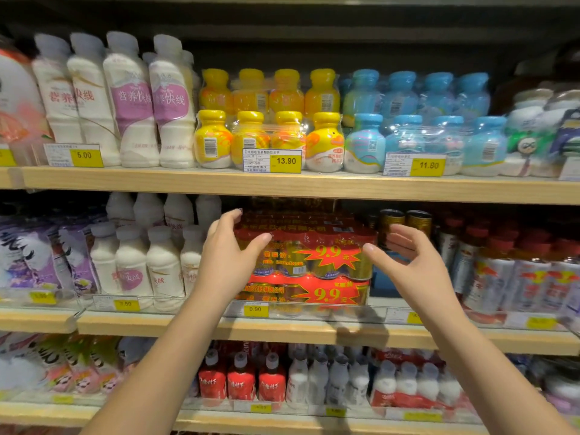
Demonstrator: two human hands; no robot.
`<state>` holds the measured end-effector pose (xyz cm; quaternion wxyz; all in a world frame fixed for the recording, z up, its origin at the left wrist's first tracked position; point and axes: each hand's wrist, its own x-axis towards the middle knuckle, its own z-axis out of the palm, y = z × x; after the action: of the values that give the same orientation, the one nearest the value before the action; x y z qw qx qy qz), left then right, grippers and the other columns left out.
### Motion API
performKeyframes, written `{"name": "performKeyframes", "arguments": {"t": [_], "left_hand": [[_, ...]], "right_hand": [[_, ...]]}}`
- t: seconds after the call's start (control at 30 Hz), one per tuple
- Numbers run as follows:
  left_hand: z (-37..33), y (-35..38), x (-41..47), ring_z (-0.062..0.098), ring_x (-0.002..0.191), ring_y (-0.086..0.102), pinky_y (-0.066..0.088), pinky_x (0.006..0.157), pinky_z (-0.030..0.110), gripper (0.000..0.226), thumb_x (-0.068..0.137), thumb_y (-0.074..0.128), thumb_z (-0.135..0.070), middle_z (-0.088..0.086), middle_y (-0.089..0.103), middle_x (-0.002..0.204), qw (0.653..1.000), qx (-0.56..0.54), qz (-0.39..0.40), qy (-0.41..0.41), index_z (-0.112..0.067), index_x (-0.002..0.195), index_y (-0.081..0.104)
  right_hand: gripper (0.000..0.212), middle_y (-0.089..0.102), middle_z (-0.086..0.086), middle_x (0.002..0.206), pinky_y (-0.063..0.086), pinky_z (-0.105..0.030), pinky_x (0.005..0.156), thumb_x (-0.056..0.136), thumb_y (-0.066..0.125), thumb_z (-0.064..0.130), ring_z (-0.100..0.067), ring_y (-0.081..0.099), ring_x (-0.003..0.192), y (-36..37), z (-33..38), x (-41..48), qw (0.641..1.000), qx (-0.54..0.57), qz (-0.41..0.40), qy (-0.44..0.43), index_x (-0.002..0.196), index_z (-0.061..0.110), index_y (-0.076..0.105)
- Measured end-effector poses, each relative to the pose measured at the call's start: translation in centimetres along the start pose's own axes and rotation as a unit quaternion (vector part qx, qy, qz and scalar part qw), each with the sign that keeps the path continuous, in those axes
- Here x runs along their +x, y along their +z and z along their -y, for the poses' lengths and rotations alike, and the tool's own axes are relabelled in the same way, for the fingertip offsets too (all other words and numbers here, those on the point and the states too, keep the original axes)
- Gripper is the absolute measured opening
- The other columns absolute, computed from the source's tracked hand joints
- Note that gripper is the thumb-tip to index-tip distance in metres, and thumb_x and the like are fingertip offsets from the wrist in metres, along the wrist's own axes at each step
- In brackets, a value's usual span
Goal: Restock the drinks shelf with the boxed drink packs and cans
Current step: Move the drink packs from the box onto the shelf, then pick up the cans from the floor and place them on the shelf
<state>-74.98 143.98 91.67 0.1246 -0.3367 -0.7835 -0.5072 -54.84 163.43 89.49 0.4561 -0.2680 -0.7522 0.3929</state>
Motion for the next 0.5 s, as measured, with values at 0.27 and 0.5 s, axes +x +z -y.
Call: {"name": "performKeyframes", "arguments": {"t": [0.27, 0.5], "left_hand": [[-3.6, 0.4, -3.8, 0.005, 0.128, 0.049, 0.04, 0.107, 0.031, 0.065, 0.086, 0.073, -0.046, -0.008, 0.053, 0.14, 0.985, -0.108, 0.093, 0.093, -0.028, 0.143, 0.047], [-7.0, 3.8, -10.5, 0.005, 0.126, 0.053, 0.045, 0.109, 0.04, 0.063, 0.082, 0.076, -0.048, -0.01, 0.059, 0.134, 0.946, -0.225, 0.214, 0.096, -0.027, 0.137, 0.052]], "right_hand": [[0.068, 0.063, 0.016, 0.13, 0.048, -0.018, 0.096, 0.081, 0.08, 0.052, -0.001, 0.059, 0.121, -4.6, 3.8, -7.8, 0.998, -0.03, -0.054, 0.015, 0.141, 0.032, 0.054], [0.059, 0.066, 0.015, 0.126, 0.058, -0.02, 0.089, 0.085, 0.08, 0.041, 0.003, 0.066, 0.11, -10.8, 4.6, -17.3, 0.989, -0.037, -0.127, 0.071, 0.138, 0.03, 0.056]]}}
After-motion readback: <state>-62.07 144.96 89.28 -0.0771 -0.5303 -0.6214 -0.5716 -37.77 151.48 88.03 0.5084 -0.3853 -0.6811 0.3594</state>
